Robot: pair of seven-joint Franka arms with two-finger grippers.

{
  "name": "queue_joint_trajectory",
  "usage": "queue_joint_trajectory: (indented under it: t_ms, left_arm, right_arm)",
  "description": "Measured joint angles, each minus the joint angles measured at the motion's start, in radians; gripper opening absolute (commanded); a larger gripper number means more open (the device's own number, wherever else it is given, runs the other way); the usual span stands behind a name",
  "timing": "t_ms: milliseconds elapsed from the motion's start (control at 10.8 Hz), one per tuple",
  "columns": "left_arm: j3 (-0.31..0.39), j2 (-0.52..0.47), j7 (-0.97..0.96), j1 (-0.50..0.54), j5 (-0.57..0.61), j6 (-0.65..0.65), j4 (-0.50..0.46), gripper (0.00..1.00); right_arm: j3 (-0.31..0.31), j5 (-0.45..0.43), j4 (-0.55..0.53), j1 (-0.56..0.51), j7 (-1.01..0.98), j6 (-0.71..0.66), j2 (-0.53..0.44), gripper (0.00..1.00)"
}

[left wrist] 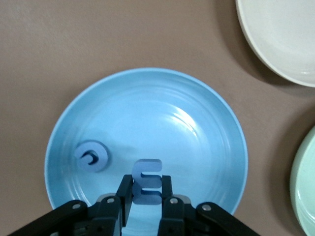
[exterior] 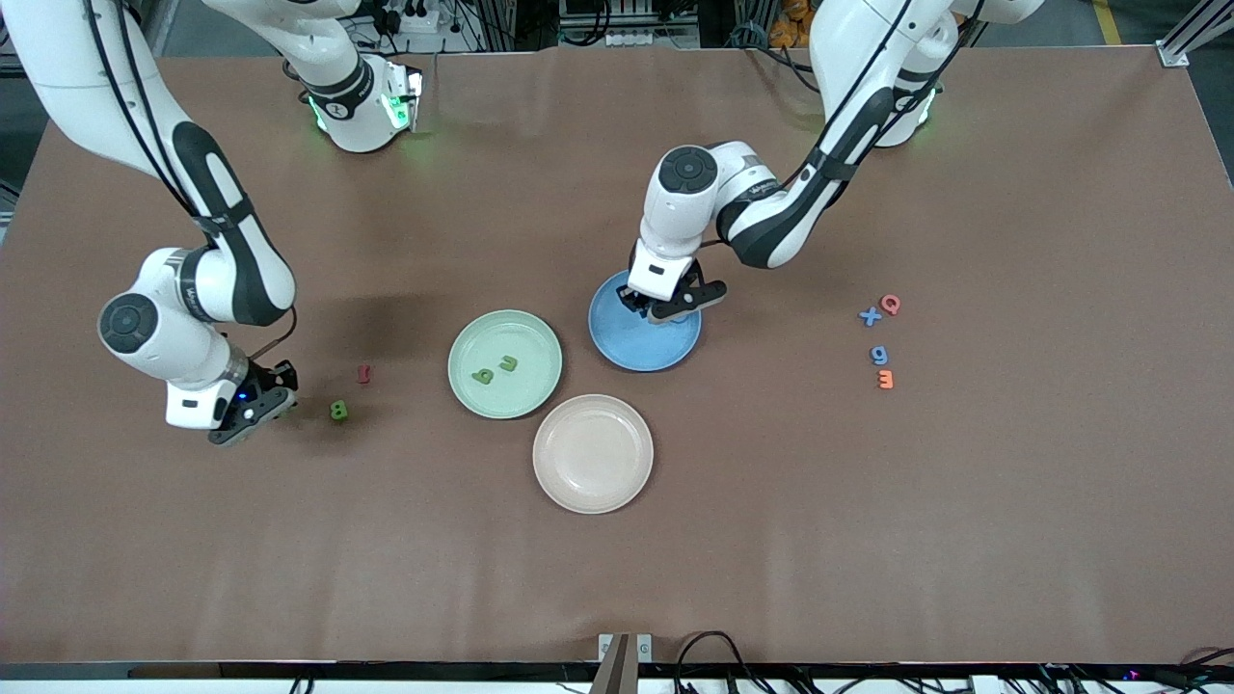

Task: Sort letters by color into matching plates
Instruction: 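Carry the blue E to the blue plate while the right gripper grasps N, then release the blue E onto the blue plate while the right gripper carries N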

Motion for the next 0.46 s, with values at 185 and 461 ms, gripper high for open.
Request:
queue_joint_trajectory:
  t_ms: [185, 461]
  left_arm:
    - [0.000, 0.000, -0.007, -0.009, 0.000, 0.000, 0.006, 0.00]
    - [0.000, 0.001, -0.032, -0.032, 0.000, 0.000, 0.013, 0.00]
  right_arm:
    - [0.002, 0.000, 0.010, -0.001, 0.099, -0.065, -0.038, 0.30]
    - [0.011, 0.000, 0.021, 0.006, 0.264, -0.109, -0.052, 0.31]
